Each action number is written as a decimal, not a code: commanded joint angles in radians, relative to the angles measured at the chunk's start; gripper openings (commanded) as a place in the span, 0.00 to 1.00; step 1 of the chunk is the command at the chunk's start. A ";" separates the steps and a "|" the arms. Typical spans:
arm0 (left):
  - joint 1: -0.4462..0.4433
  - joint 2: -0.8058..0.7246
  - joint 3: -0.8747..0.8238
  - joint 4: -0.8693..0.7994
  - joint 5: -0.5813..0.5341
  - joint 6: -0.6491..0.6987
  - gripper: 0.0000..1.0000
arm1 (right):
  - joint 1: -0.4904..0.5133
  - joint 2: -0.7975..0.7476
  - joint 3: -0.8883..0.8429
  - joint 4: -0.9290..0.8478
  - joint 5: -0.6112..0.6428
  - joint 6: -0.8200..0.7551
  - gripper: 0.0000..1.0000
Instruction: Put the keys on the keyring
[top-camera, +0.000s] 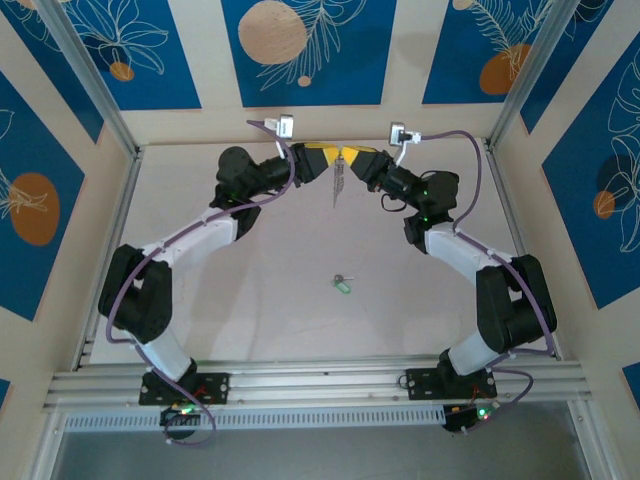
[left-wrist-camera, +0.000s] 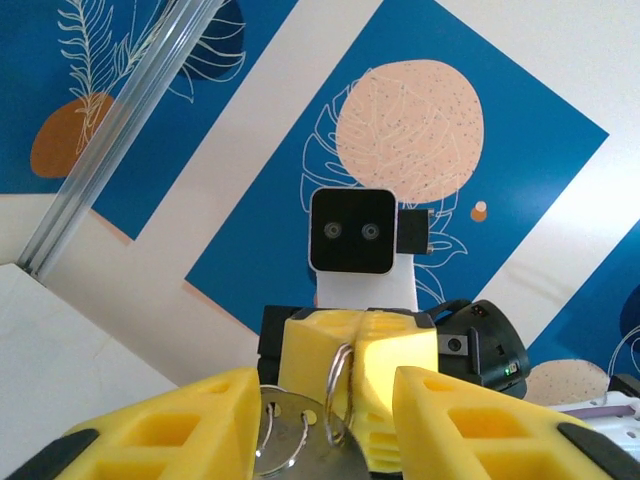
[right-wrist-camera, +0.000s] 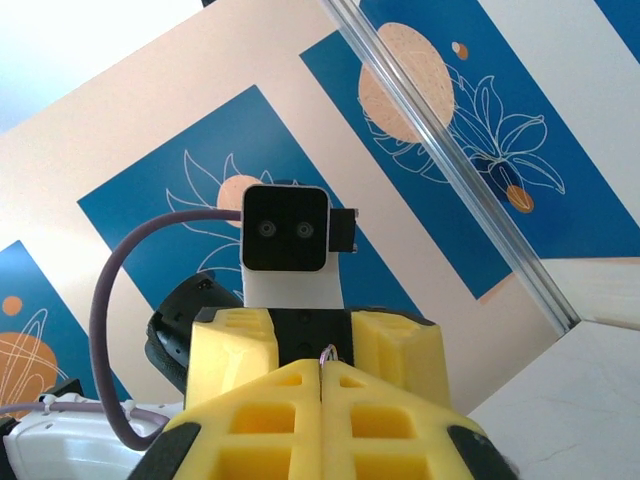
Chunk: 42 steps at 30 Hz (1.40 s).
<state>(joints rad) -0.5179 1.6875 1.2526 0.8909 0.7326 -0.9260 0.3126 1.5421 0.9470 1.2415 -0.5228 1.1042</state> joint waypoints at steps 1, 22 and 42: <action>-0.014 0.003 0.037 0.048 0.026 -0.002 0.33 | 0.008 0.002 0.025 0.037 0.025 0.000 0.00; -0.017 -0.071 0.122 -0.407 0.161 0.375 0.00 | -0.151 -0.155 -0.010 -0.276 -0.153 -0.097 0.41; -0.018 -0.077 0.397 -1.126 0.268 0.913 0.00 | -0.099 -0.289 0.020 -0.680 -0.314 -0.400 0.41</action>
<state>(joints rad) -0.5270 1.6440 1.6024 -0.1738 0.9581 -0.0753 0.2008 1.2598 0.9501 0.5774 -0.8185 0.7319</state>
